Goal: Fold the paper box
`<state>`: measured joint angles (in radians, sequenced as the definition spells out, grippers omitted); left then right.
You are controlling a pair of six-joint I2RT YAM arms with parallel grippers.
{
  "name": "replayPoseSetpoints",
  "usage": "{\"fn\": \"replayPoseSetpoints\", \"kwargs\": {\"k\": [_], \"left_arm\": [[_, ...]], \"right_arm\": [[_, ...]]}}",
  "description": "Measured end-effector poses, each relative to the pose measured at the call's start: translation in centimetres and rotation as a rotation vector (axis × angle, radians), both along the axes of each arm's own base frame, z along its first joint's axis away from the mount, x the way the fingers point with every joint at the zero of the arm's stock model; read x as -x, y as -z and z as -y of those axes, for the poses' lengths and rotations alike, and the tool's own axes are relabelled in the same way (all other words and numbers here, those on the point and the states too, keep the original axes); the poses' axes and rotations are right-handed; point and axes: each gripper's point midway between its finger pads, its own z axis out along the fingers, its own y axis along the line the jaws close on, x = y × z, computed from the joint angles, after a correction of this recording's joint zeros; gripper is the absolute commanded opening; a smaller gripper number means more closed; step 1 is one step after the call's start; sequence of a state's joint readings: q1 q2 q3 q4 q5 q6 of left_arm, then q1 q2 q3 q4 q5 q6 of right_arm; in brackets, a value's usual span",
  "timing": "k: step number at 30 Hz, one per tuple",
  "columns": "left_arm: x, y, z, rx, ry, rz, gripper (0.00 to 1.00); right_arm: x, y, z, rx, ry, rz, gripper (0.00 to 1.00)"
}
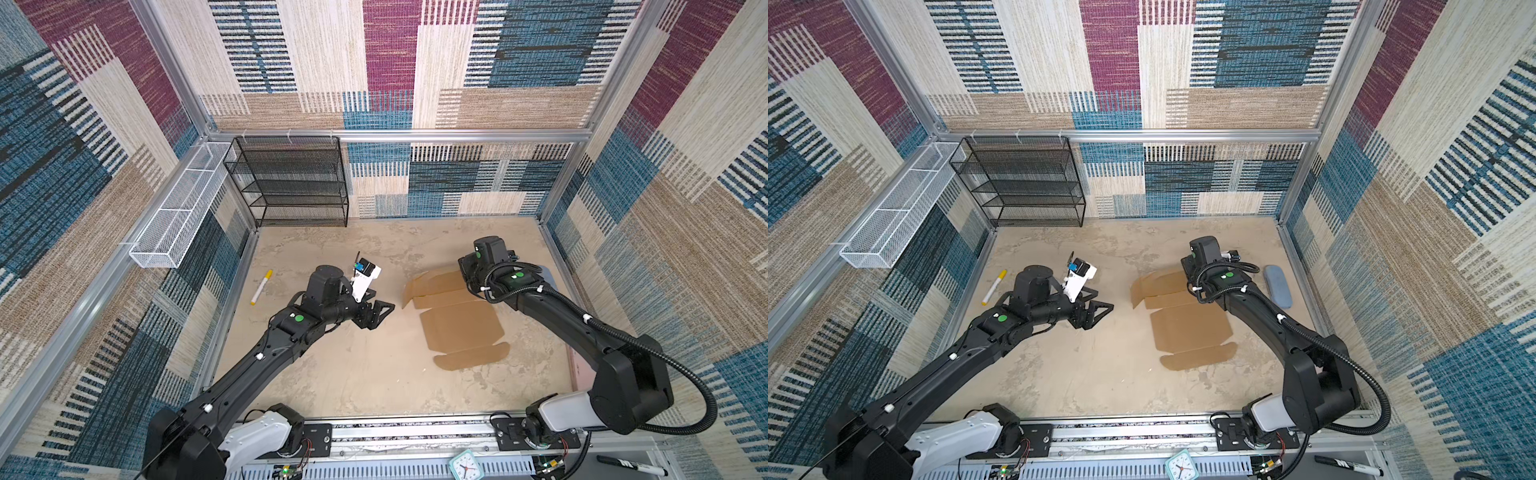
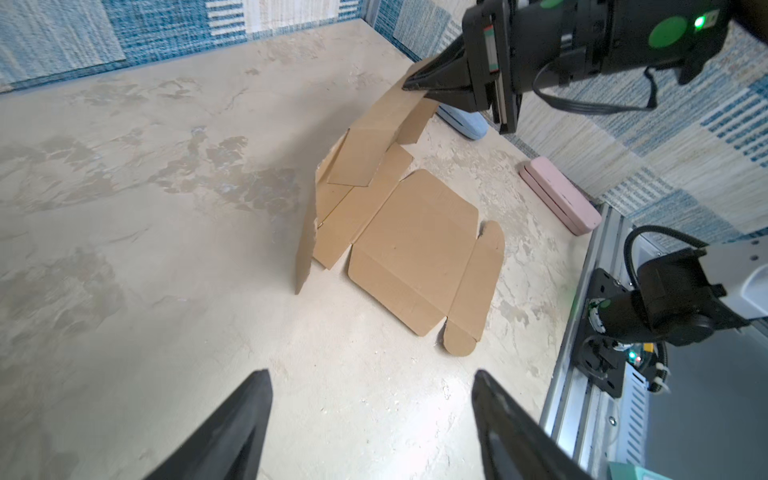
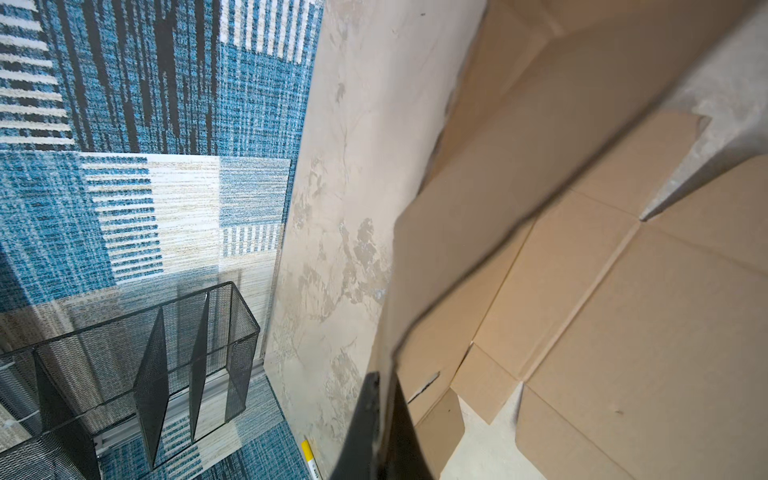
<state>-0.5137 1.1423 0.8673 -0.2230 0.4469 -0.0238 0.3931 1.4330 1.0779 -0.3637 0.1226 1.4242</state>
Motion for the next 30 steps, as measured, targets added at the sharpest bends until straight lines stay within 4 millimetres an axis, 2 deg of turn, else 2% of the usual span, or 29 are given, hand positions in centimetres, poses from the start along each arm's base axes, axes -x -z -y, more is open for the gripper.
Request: {"fn": "replayPoseSetpoints", "kwargs": {"k": [5, 9, 20, 23, 30], "left_arm": [[-1.4, 2.1, 0.8, -0.038, 0.039, 0.066, 0.79], [-2.6, 3.2, 1.1, -0.066, 0.048, 0.113, 0.78], [-4.2, 6.4, 2.1, -0.087, 0.059, 0.114, 0.78], [-4.7, 7.3, 2.5, -0.084, 0.061, 0.118, 0.74], [-5.4, 7.7, 3.2, -0.088, 0.066, 0.190, 0.74]], "right_arm": [[-0.3, 0.0, -0.1, 0.004, -0.007, 0.011, 0.00], [-0.1, 0.8, -0.2, -0.011, -0.017, 0.035, 0.00], [0.1, 1.7, -0.5, -0.097, -0.028, 0.152, 0.00], [-0.1, 1.8, -1.0, -0.119, -0.043, 0.171, 0.00], [0.2, 2.1, -1.0, -0.140, -0.046, 0.208, 0.00]]}}
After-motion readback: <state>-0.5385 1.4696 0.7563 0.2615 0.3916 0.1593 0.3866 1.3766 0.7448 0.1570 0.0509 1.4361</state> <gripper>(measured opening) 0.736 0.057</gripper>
